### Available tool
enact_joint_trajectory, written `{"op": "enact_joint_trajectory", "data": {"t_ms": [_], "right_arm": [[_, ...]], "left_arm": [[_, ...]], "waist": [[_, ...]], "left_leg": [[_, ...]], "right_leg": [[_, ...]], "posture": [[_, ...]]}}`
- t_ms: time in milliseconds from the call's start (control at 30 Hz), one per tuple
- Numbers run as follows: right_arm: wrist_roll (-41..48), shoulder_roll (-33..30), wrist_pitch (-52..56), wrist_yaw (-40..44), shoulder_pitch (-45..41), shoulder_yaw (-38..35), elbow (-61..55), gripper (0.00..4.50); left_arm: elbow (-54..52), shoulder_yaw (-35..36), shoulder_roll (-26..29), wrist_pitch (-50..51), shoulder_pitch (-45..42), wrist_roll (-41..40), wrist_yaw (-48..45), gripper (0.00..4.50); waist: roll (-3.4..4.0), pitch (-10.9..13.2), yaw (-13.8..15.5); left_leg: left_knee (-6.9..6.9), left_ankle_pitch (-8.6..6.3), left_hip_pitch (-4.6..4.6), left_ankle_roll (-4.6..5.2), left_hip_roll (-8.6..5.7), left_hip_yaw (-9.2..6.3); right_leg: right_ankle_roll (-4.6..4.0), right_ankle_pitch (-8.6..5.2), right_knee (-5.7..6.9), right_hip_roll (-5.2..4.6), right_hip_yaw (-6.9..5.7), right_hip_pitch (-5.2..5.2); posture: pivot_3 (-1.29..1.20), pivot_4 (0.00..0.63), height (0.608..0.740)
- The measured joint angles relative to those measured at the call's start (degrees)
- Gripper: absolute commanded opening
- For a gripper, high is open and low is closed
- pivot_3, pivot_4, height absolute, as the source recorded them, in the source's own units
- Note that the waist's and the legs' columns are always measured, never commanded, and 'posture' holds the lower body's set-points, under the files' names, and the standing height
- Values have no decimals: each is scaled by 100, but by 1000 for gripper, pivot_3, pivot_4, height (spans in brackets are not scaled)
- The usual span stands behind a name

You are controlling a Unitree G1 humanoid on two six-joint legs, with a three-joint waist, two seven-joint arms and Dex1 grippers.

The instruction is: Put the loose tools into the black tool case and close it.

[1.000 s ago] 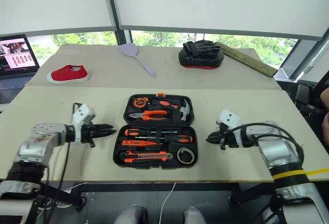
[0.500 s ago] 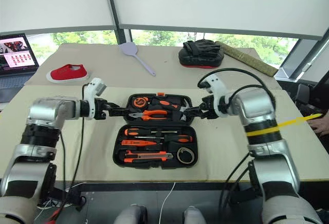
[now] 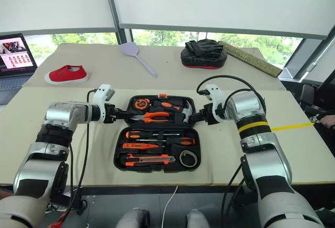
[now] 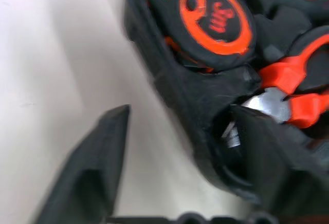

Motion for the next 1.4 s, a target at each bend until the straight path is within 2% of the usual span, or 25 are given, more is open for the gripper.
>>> {"op": "enact_joint_trajectory", "data": {"t_ms": [67,100,200,267,433,633,733,833,867,900,933,967,1100,1200,1267,1300,1333,1400], "right_arm": [[8,12,-7,-76,-26,-113,87,79],[39,14,-5,-99,-24,-181,124,0],[158,45,-269,-234,205,-501,-4,0],[212,76,-940,-248,588,-680,-324,0],[115,-86,-3031,-20,1928,-664,-1885,0],[-554,-726,-6797,340,3543,-489,-2742,0],[-1243,-985,-8710,-10,4013,-358,-2613,0],[-2368,-1339,-10535,-876,4262,-179,-2259,0],[-2735,-1341,-11021,-1302,4342,-156,-2063,376],[-2887,-1341,-11228,-1503,4371,-141,-1970,752],[-3080,-1346,-11386,-1665,4386,-122,-1850,875],[-3181,-1380,-11457,-1750,4408,-98,-1733,1229],[-3508,-1593,-11580,-2184,4906,-107,-1322,2664],[-3540,-1885,-11684,-2377,5084,-247,-1429,3629],[-3155,-2155,-11666,-2257,5376,-364,-1548,3629],[-2849,-2239,-11557,-2088,5549,-402,-1645,3462],[-2332,-2330,-11314,-1786,5774,-404,-1835,3158],[-847,-2512,-10429,-967,6378,-364,-2654,2448]], "left_arm": [[49,31,-36,0,-4,-73,-17,1277],[68,58,-53,0,-3,-83,-20,860],[139,361,-89,-96,70,-237,41,10],[55,627,-150,-417,277,-369,73,10],[-1052,1075,-188,-1386,1306,-726,-70,10],[-2168,1195,-191,-3935,2785,-697,-597,10],[-2252,1192,-133,-5064,3238,-563,-773,10],[-2100,1168,146,-6594,3753,-380,-1247,10],[-1948,1170,194,-7072,3880,-345,-1350,2],[-1853,1170,195,-7301,3927,-344,-1385,363],[-1708,1171,196,-7564,3944,-323,-1384,727],[-1555,1181,234,-7673,3964,-313,-1395,929],[-673,1282,641,-7993,4470,-228,-1567,2489],[-438,1336,680,-7927,4189,-229,-1429,2561],[-305,1427,770,-7617,3992,-344,-1388,2561],[-294,1442,788,-7458,3898,-373,-1389,2561],[-289,1440,794,-7262,3768,-445,-1406,2561],[-278,1386,796,-6810,3409,-501,-1489,2025]], "waist": [[0,0,11],[0,0,13],[0,0,19],[0,0,8],[0,5,3],[0,5,17],[0,5,-5],[0,4,-31],[1,3,-29],[4,1,-29],[3,0,-32],[-2,-2,-38],[-4,0,-62],[-7,1,30],[-9,0,74],[-10,1,94],[-12,0,105],[-16,0,122]], "left_leg": [[2,2,9,-3,0,-1],[3,4,12,-6,-1,-1],[2,16,16,-2,0,-4],[1,22,13,-1,0,-3],[-3,21,-22,-1,0,-2],[-10,15,-17,4,0,4],[-8,16,4,3,0,10],[-20,15,62,1,5,25],[-23,15,77,0,8,30],[-23,15,86,0,8,32],[-23,15,97,0,10,32],[-23,15,116,0,14,32],[-35,13,139,-2,13,39],[-35,14,138,-4,11,37],[-33,14,137,-4,8,38],[-32,14,136,-3,7,38],[-31,14,136,-2,7,37],[-30,14,134,1,9,30]], "right_leg": [[1,2,0,-1,-2,11],[3,7,0,-2,-1,13],[1,22,-1,-1,-3,18],[4,32,-3,-1,0,12],[8,33,-9,-2,3,-18],[10,33,-40,-4,1,-4],[10,34,-33,-4,7,6],[2,27,-36,-4,16,43],[-3,23,-36,-4,17,54],[-3,22,-35,-5,19,63],[-4,21,-34,-3,20,73],[-6,19,-37,-1,20,92],[-29,-4,-34,-11,22,107],[-34,-8,-35,-19,11,113],[-36,-12,-40,-24,10,119],[-33,-13,-41,-25,11,124],[-26,-10,-42,-24,11,127],[2,5,-42,-19,12,132]], "posture": [[0,150,740],[0,150,740],[0,150,740],[0,150,740],[0,150,740],[0,150,740],[0,150,740],[0,150,740],[0,150,740],[0,150,740],[0,150,740],[0,150,740],[0,150,740],[0,150,740],[0,150,740],[0,150,740],[0,150,740],[0,150,740]]}}
